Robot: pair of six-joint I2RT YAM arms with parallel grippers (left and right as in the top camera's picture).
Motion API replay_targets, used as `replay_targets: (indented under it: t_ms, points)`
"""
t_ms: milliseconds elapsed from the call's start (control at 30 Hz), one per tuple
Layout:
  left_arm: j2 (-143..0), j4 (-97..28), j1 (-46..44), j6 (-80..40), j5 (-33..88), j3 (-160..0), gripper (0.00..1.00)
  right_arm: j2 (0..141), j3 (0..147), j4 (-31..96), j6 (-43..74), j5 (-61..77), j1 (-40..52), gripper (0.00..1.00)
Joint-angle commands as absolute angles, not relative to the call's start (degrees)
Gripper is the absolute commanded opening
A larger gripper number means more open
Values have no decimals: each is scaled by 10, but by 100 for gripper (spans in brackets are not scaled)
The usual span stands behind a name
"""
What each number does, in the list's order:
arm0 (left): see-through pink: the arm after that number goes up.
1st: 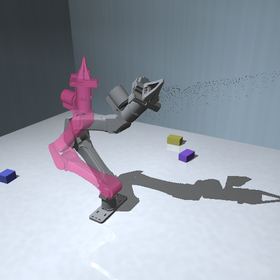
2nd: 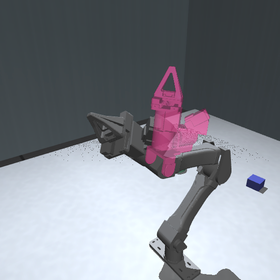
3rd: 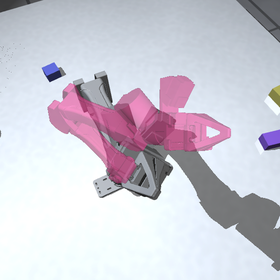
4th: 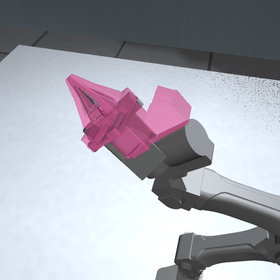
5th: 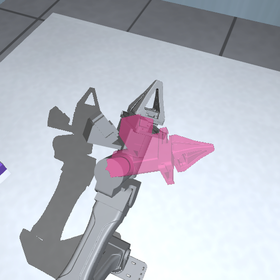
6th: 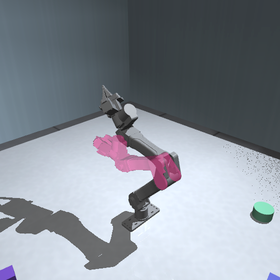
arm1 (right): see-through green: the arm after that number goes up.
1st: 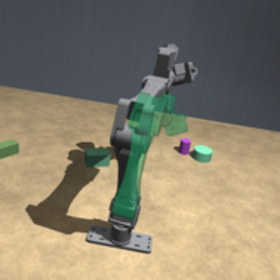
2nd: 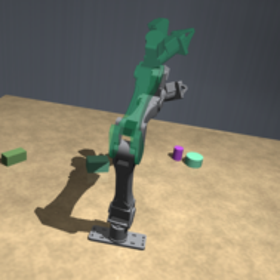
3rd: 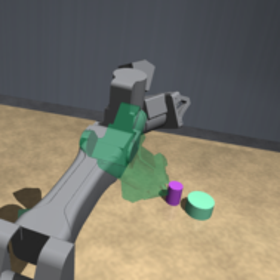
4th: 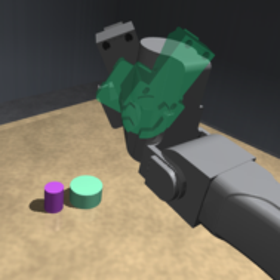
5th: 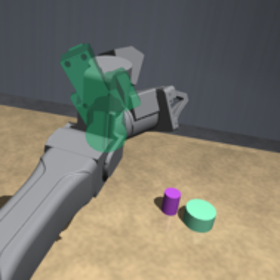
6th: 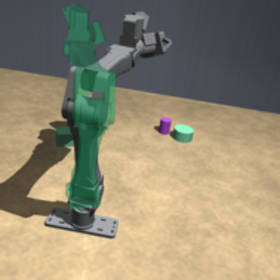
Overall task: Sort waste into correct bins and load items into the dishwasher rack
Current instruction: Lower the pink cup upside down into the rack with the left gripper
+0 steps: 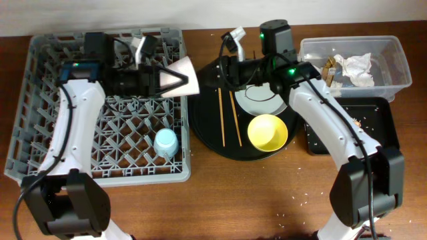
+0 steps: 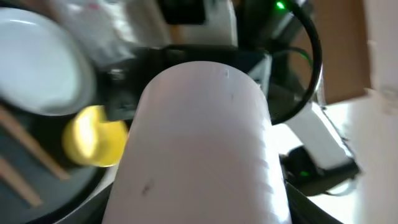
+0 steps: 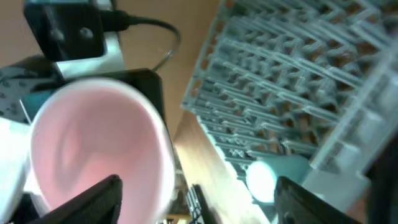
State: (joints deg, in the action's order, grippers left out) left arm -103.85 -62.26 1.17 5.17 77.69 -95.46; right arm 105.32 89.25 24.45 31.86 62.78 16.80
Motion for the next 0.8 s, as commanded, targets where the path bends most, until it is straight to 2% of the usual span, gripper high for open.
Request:
replay_targets:
  t_ms: [0,133,267,467,767]
  points:
    - [-1032,-631,25,30,483,-972,54,1050,891,335,265,561,140,82]
    - [-1032,-694,-4,17,236,-1036,54,1050,891,427,221,519,127,85]
    - [-1032,-738,-61,-5,25,-1067,62,1050,891,472,197,496,127,87]
    - [-1071,-753,-113,-7,-8,-1067,62,1050,891,504,171,485,127,87]
    - [-1152,-726,-120,-7,-13,-1067,62,1050,891,532,158,458,127,88]
